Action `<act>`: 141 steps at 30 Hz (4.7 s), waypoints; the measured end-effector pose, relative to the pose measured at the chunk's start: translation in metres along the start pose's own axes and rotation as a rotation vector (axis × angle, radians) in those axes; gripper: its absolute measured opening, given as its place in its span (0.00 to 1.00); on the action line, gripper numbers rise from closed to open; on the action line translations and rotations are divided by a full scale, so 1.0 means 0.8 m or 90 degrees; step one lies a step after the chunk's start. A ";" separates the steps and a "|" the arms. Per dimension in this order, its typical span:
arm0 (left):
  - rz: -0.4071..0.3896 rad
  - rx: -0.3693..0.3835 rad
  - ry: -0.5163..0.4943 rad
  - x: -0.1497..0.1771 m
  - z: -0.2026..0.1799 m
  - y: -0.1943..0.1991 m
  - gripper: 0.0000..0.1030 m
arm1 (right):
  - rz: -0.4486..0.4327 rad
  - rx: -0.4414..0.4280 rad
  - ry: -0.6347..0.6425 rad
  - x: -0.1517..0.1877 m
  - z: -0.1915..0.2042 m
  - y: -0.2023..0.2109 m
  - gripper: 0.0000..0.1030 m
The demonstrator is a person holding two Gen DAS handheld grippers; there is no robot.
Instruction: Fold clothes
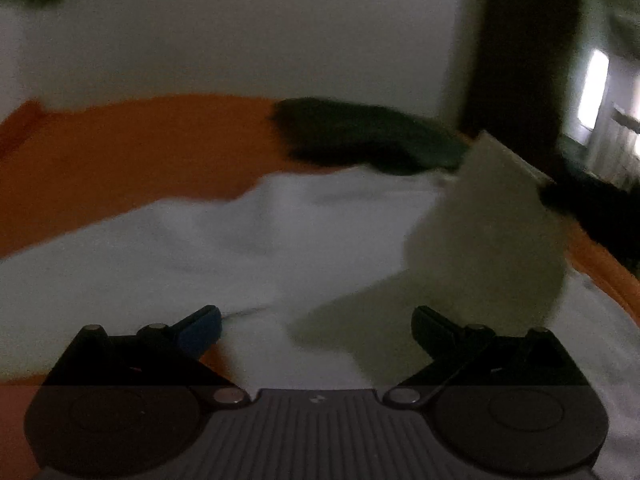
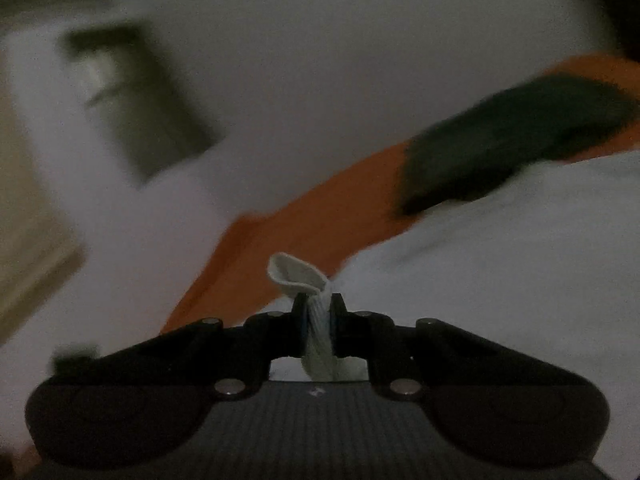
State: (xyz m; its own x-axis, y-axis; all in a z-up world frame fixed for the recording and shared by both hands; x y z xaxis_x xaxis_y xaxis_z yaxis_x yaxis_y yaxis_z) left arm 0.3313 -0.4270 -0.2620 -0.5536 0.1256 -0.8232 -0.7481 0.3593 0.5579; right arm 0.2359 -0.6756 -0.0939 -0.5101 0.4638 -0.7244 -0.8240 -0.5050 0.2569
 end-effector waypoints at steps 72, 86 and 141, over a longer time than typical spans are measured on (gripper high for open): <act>0.152 -0.025 0.046 -0.056 -0.066 -0.225 1.00 | 0.200 0.146 0.293 0.129 -0.052 -0.023 0.14; 0.147 -0.020 0.035 -0.051 -0.066 -0.232 1.00 | 0.212 0.171 0.325 0.062 -0.050 -0.075 0.05; 0.043 -0.023 -0.029 -0.082 -0.152 -0.162 0.99 | 0.150 0.238 0.344 -0.026 -0.137 0.012 0.05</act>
State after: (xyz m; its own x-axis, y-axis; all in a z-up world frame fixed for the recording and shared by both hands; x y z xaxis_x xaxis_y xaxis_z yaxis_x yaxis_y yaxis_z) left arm 0.4197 -0.5944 -0.2672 -0.5869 0.1910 -0.7868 -0.7225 0.3150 0.6154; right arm 0.2658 -0.7700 -0.1466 -0.5718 -0.1035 -0.8138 -0.7851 -0.2188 0.5795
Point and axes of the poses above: each gripper's, at about its wrist camera, not at the fingertips, and y roughly against the way its jaws point, z to its left, x to its underside, the point moved 7 cm from there along -y, roughly the way its jaws point, and after that the axes turned 2 degrees about -x, right-handed, at the moved point
